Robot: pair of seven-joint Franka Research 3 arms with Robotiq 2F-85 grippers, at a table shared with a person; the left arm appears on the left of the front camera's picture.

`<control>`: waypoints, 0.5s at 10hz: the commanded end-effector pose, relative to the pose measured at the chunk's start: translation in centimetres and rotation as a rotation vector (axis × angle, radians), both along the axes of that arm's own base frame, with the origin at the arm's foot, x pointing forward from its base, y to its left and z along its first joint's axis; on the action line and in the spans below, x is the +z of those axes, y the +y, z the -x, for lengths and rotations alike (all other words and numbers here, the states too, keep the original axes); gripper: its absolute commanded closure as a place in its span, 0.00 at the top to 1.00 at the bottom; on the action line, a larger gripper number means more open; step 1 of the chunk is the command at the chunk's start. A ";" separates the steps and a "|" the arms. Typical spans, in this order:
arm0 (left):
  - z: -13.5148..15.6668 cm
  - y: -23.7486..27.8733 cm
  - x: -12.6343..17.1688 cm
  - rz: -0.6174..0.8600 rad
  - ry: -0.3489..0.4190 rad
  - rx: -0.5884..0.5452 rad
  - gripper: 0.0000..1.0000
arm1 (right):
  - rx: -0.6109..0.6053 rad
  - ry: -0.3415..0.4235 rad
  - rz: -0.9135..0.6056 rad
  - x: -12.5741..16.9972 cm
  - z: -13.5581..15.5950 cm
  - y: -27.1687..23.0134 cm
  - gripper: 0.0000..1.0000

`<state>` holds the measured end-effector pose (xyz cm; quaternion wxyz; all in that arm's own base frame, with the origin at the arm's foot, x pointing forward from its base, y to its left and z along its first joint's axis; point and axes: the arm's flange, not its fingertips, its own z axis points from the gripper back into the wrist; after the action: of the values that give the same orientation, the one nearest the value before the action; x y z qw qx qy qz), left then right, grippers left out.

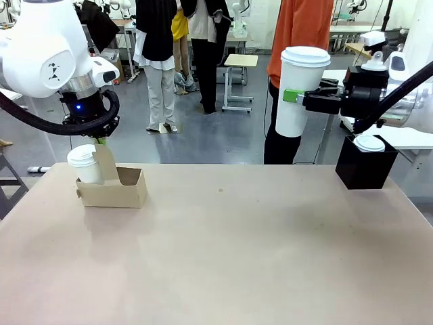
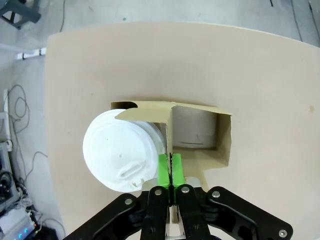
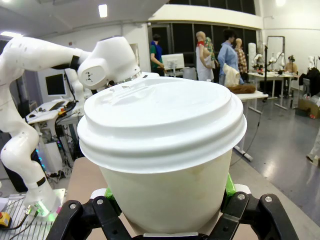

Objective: Pour a drink into a cup and package it in a carrier.
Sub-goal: Position the Cup Carrier in the center of the table.

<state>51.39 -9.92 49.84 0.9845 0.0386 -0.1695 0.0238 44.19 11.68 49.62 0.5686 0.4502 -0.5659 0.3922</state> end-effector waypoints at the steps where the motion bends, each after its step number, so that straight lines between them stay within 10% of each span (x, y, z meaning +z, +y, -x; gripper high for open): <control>1: 0.3 -0.2 -0.3 -0.032 -0.006 0.022 0.00 | 0.000 -0.016 -0.002 0.3 0.1 0.2 0.85; 5: 0.0 0.0 0.0 -0.006 -0.001 -0.002 0.00 | 0.000 -0.016 -0.002 0.3 0.1 0.2 0.85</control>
<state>51.32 -10.09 49.83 0.9849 0.0422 -0.1666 0.0206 44.19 11.68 49.62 0.5686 0.4502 -0.5659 0.3922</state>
